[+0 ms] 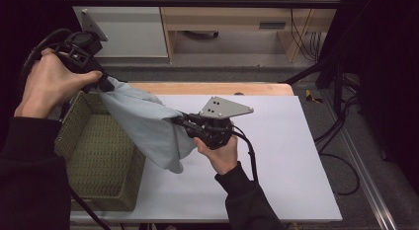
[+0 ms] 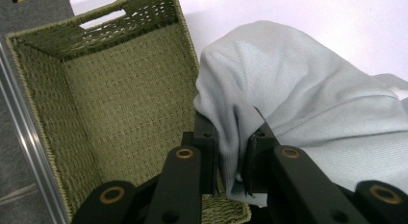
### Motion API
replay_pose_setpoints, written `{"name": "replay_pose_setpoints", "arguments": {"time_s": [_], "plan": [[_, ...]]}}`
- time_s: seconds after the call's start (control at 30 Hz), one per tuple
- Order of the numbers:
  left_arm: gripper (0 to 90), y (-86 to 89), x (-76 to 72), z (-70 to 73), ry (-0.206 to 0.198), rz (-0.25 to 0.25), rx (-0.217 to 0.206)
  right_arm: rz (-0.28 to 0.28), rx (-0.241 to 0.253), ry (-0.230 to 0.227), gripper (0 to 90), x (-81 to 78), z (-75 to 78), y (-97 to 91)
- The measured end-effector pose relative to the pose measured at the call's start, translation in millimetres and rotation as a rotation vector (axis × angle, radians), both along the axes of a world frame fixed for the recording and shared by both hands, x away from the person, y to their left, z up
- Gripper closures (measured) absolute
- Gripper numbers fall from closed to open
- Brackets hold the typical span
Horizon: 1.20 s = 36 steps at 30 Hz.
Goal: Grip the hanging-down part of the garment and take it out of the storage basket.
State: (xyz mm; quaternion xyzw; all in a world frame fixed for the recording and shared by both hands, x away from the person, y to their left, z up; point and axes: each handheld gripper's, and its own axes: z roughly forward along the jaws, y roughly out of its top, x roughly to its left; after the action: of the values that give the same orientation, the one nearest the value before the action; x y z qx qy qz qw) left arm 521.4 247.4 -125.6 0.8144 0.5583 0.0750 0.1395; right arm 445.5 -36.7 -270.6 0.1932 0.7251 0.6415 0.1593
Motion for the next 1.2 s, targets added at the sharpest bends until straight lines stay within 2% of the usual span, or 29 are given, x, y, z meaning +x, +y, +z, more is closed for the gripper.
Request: {"name": "replay_pose_setpoints", "arguments": {"time_s": [0.17,0.27,0.37,0.47,0.63,0.73,0.87,1.0,1.2], "plan": [[78.6,0.6,-0.2,0.1,-0.003,0.001,0.001,0.0,-0.026,0.016,87.1,1.8,-10.0,2.2],[78.7,-0.3,-0.7,1.2,-0.002,-0.001,0.007,0.009,-0.051,0.044,87.0,4.0,-27.2,7.2],[78.7,-2.8,-0.6,0.8,0.0,-0.003,0.012,0.019,-0.08,0.091,86.7,7.0,-49.0,15.5],[78.7,-5.0,0.8,-0.6,0.004,-0.006,0.021,0.032,-0.093,0.112,85.2,9.2,-65.1,24.0],[78.8,-3.7,1.0,-3.0,0.002,-0.005,0.024,0.034,-0.08,0.103,69.9,5.3,-76.5,27.6],[78.8,-1.8,0.6,-3.6,0.004,-0.005,0.021,0.034,-0.04,0.094,58.7,1.4,-78.2,19.3],[78.9,-0.2,0.1,-3.9,0.002,0.001,0.018,0.002,0.012,0.094,46.5,-1.1,-77.0,-4.0],[78.9,-0.1,-0.5,-4.1,0.002,0.0,0.018,-0.089,0.045,0.092,35.0,-4.4,-77.1,-35.6],[78.9,-2.4,-1.8,-3.5,0.002,-0.01,0.019,-0.196,0.061,0.082,20.1,-12.1,-84.5,-72.8]]}}
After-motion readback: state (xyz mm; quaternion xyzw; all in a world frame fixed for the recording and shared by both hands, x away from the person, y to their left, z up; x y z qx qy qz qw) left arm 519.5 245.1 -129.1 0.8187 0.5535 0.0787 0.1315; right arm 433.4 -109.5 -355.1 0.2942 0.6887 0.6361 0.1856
